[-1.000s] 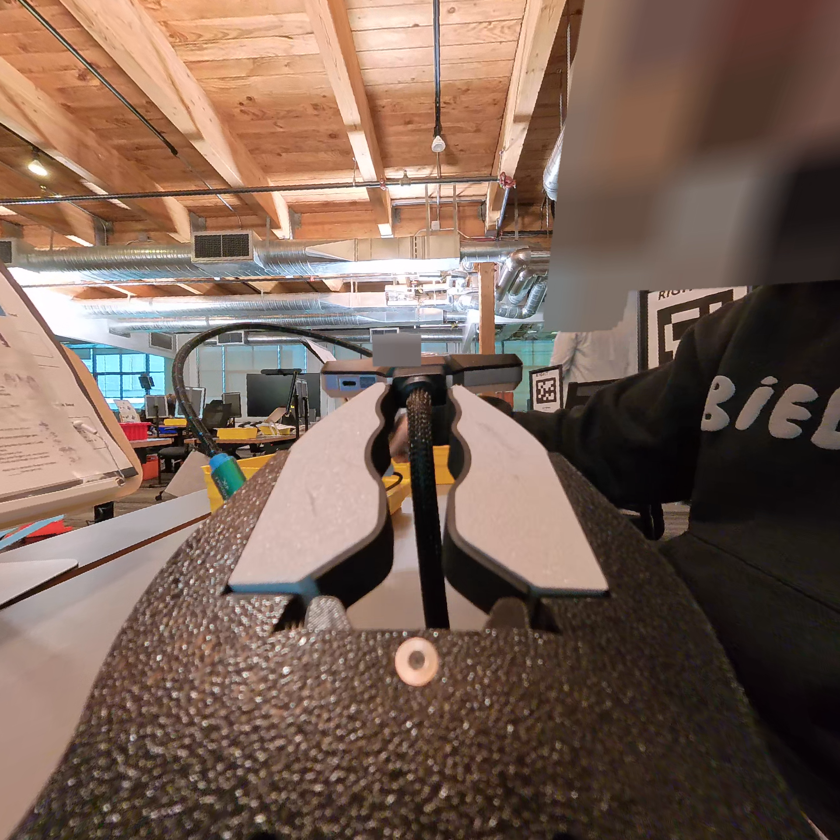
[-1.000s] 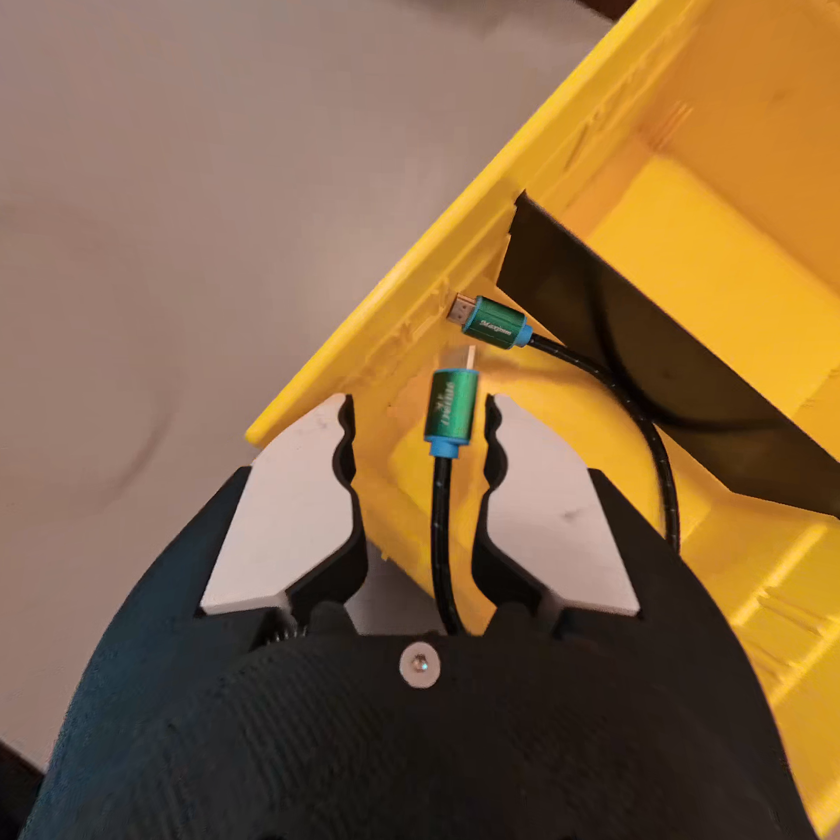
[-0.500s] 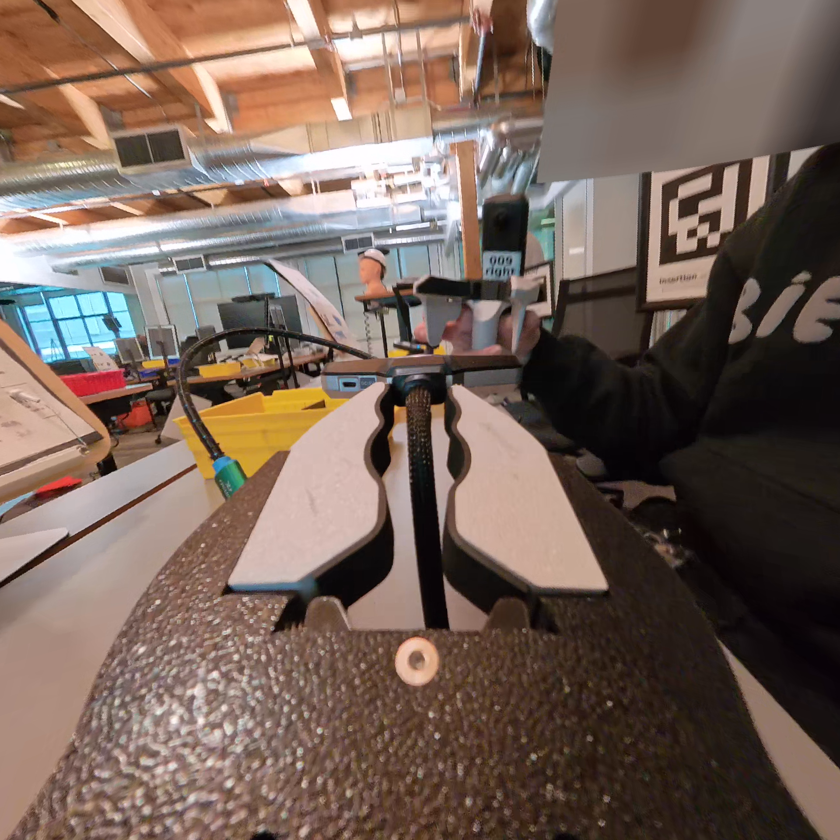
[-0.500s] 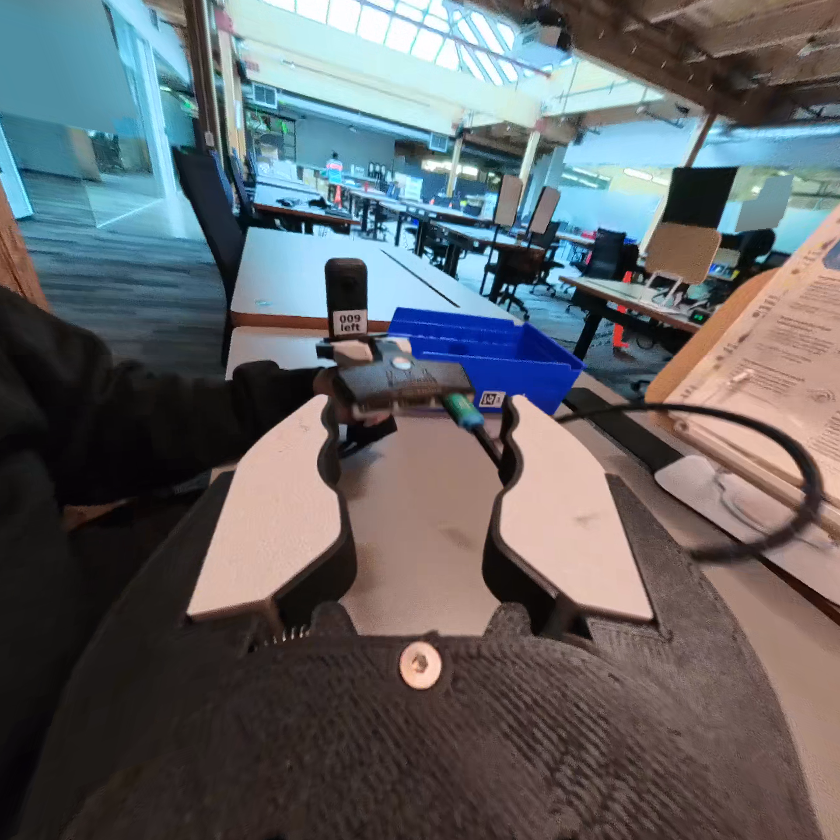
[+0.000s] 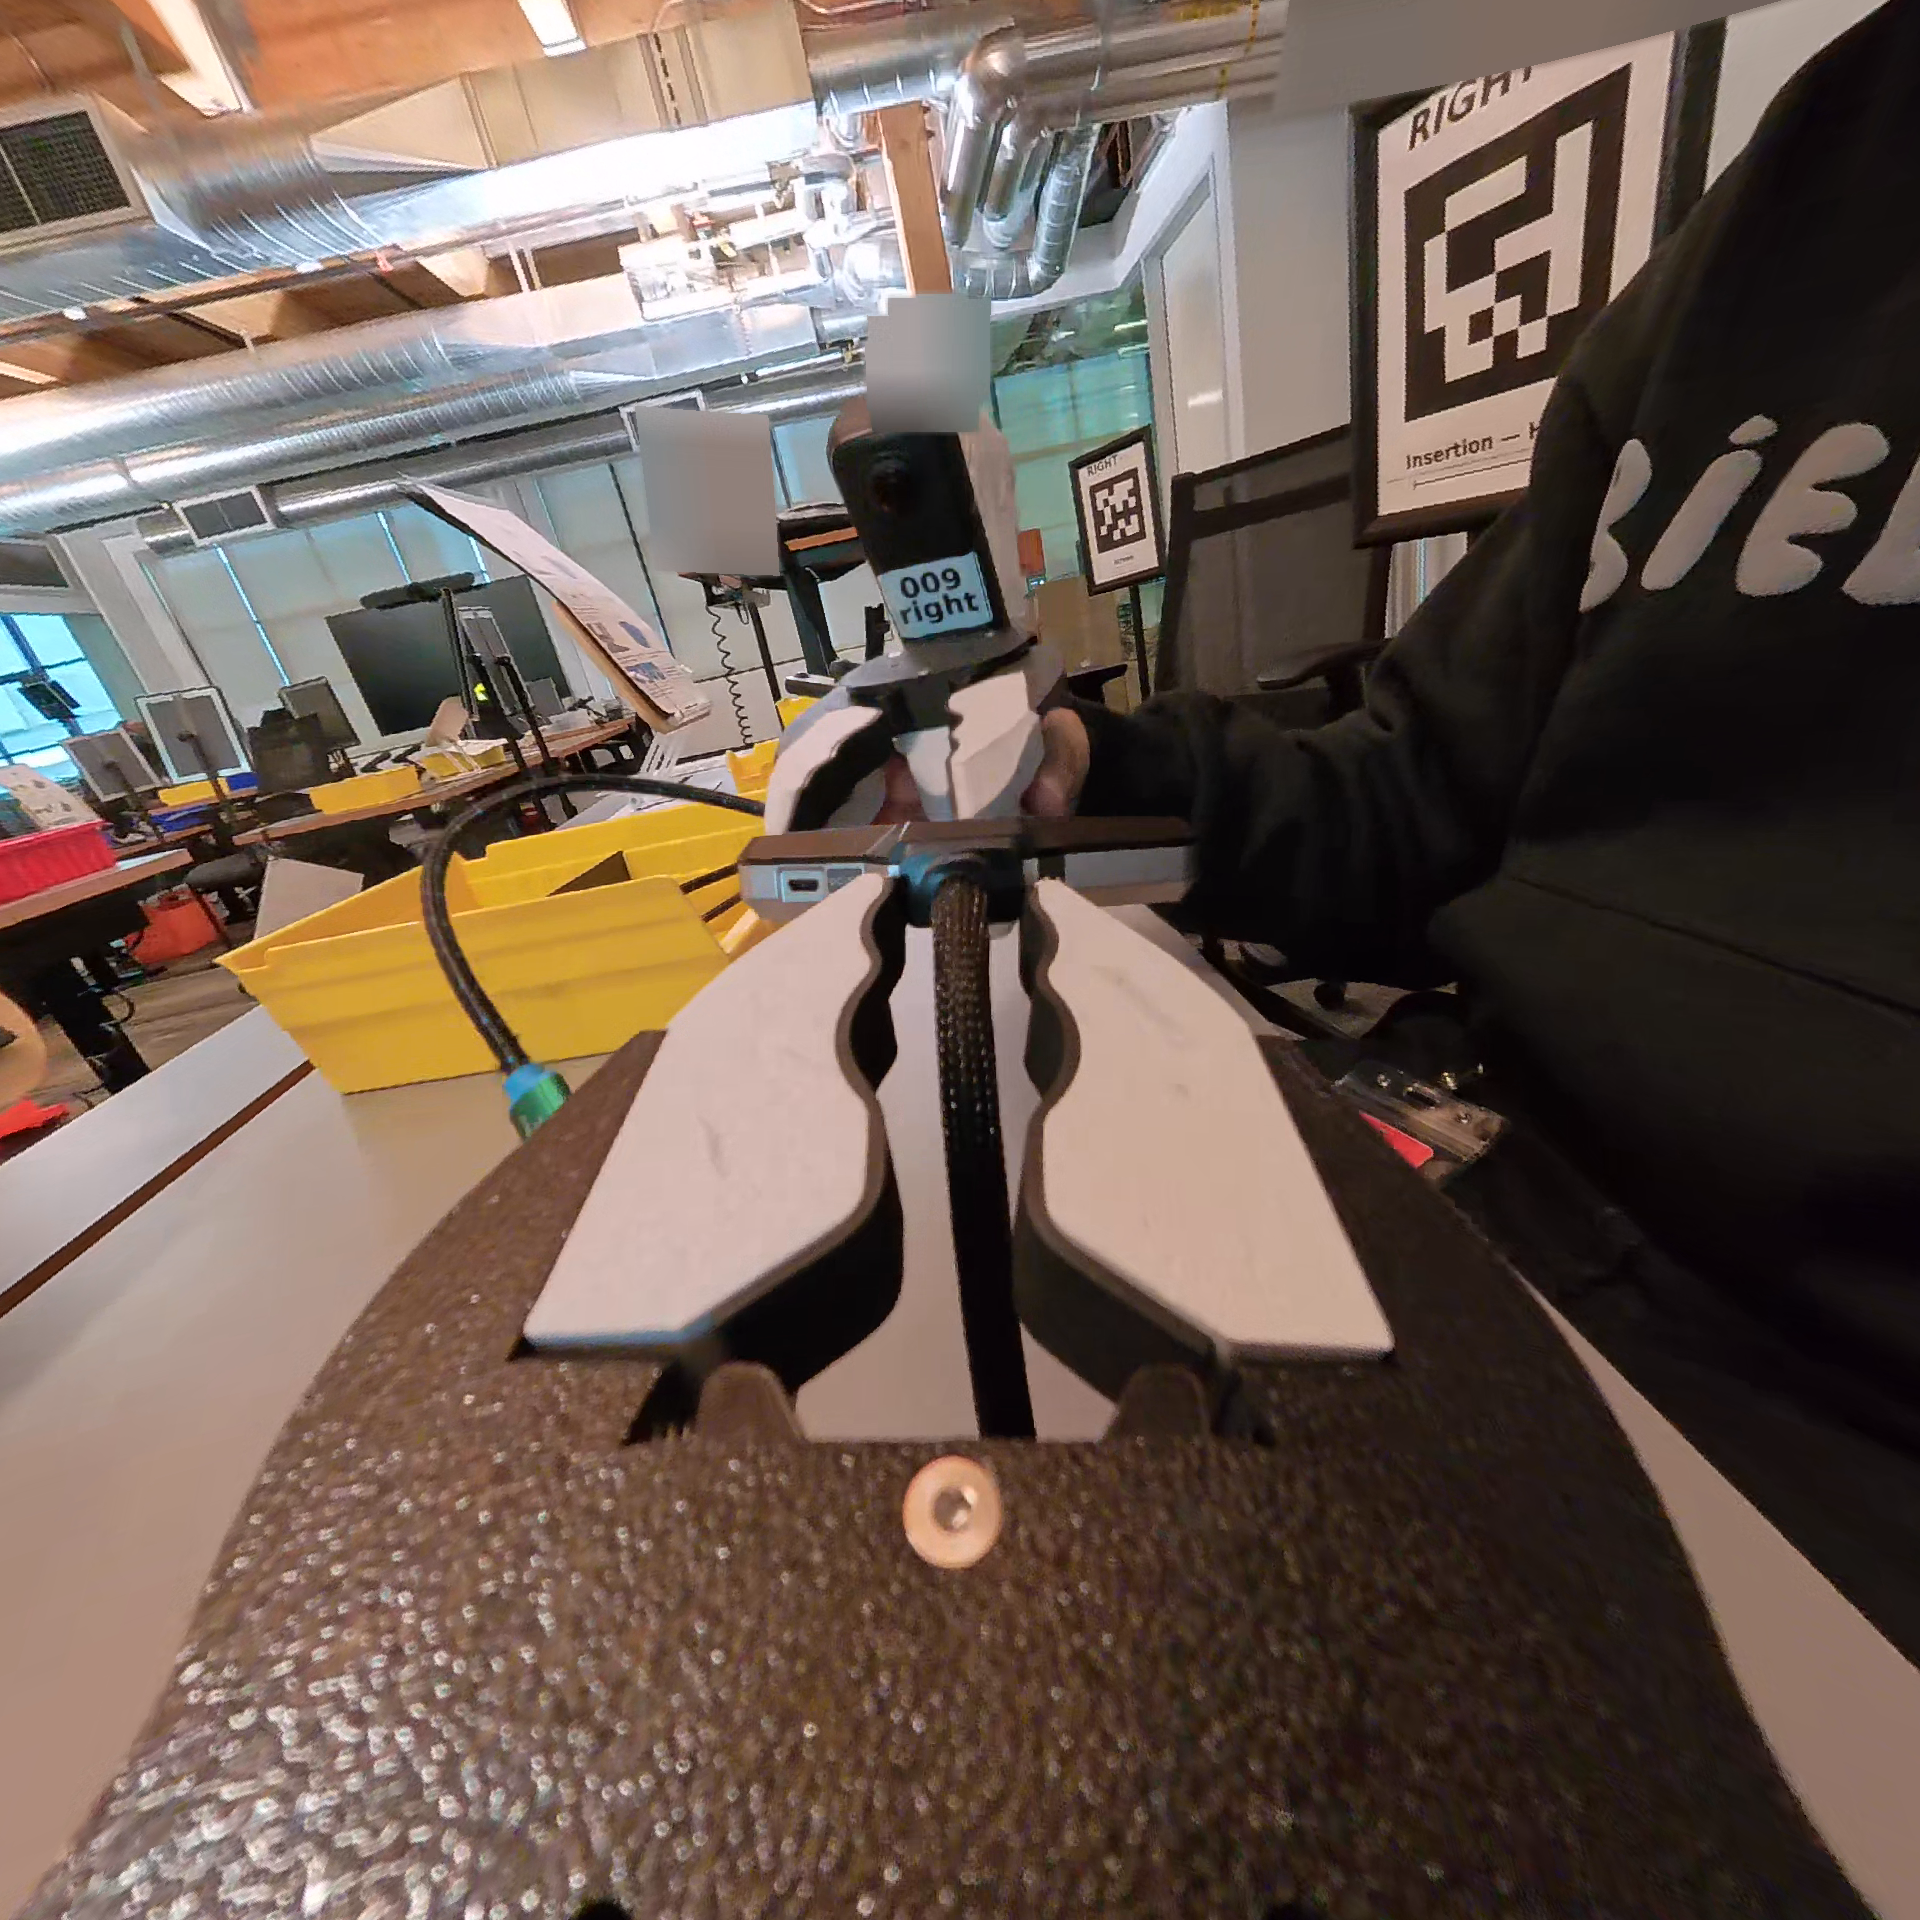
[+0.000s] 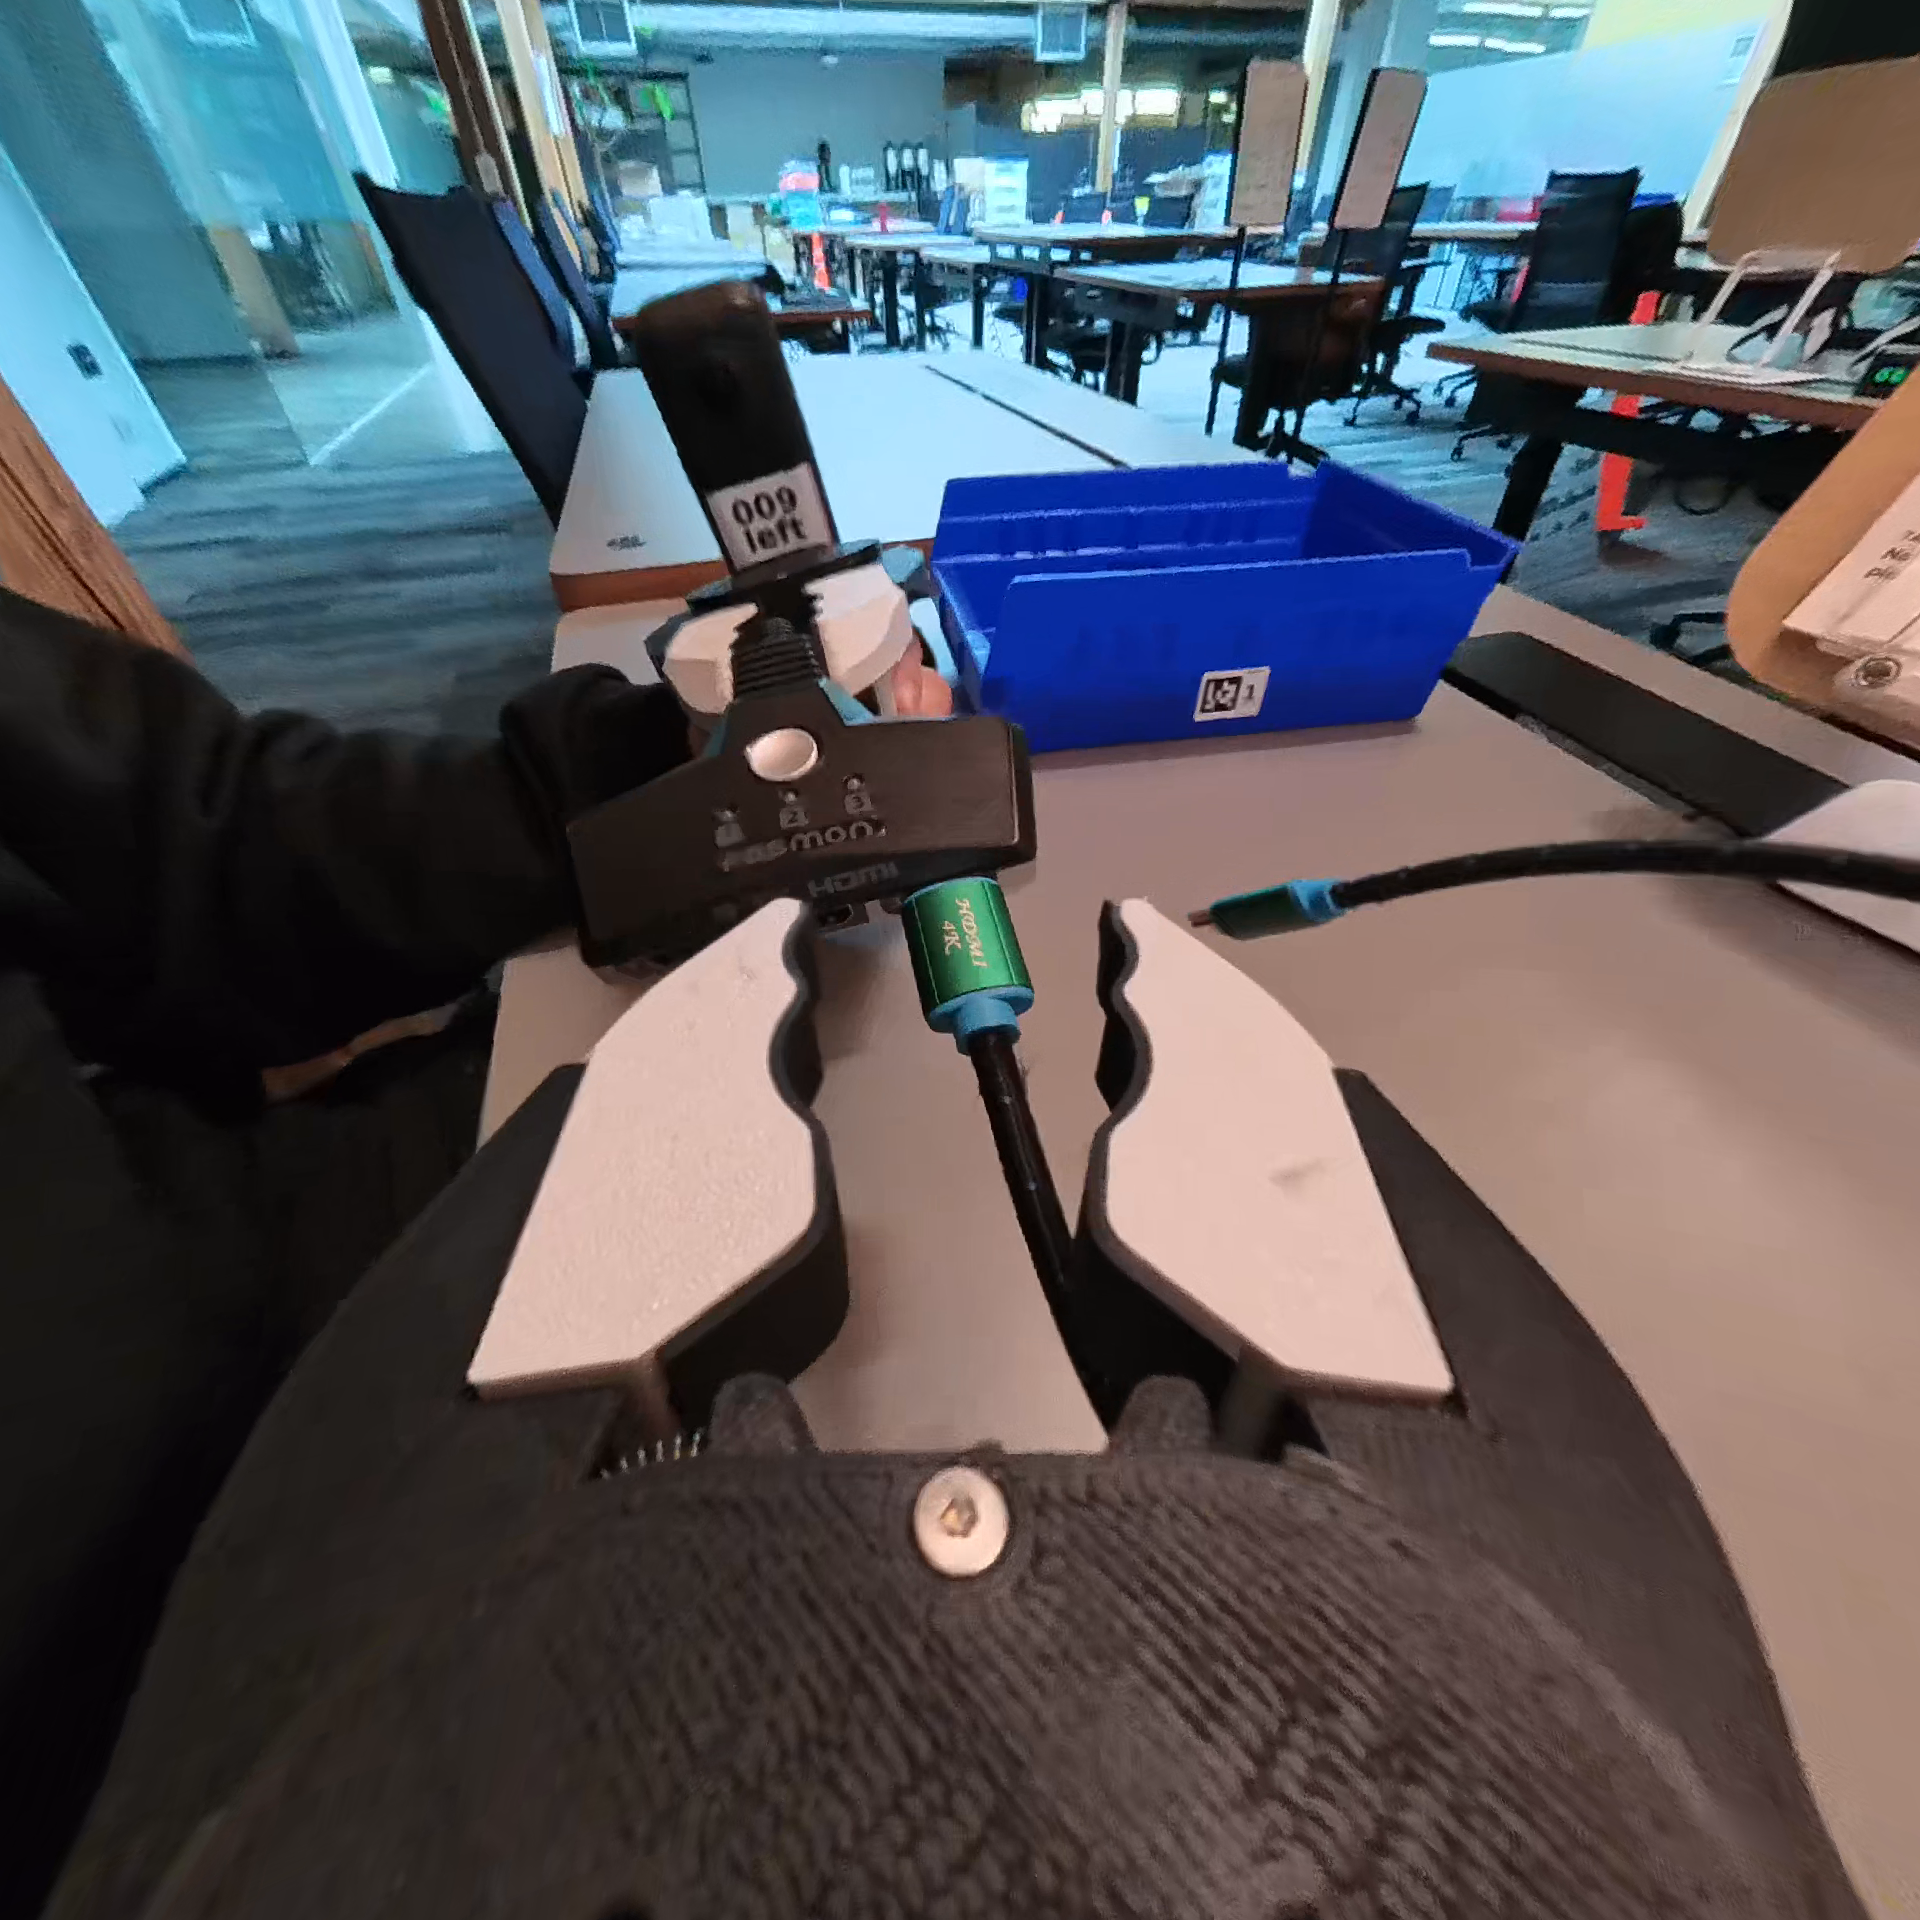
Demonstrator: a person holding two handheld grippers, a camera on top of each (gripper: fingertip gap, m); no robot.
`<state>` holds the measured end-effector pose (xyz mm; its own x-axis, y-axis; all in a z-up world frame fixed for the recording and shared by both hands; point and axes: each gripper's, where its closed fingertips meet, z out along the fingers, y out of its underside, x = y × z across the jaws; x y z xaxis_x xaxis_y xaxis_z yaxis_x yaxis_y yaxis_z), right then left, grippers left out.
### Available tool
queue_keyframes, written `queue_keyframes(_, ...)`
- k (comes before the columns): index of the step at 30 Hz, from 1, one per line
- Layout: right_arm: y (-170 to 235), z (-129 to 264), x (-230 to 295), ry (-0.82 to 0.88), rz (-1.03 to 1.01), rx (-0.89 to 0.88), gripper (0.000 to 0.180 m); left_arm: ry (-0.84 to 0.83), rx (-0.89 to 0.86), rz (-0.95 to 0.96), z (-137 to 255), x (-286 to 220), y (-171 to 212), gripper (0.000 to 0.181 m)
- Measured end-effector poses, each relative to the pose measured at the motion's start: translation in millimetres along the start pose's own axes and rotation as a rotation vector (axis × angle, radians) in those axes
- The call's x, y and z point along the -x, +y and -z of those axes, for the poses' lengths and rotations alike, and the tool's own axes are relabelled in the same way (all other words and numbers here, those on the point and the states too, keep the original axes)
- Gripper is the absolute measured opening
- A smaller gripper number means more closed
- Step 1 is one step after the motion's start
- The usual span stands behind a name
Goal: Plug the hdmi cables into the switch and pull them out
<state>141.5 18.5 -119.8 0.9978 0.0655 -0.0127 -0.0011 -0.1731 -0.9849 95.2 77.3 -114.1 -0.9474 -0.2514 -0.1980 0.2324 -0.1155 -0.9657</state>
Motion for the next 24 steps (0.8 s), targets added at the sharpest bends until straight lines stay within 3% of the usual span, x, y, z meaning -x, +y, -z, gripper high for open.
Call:
queue_keyframes(5, 3, -7, 1, 0.003, 0.056, -0.006, 0.024, 0.007, -0.029, 0.012, -1, -1, -2, 0.021)
queue_keyframes(20, 0, -13, 1, -0.037, 0.000, -0.086, 0.021, 0.004, -0.058, 0.014, 1, 0, -5, 0.021)
queue_keyframes(24, 2, -11, 8, -0.056, 0.046, -0.028, 0.020, 0.025, -0.047, 0.013, 3, -3, -6, 0.021)
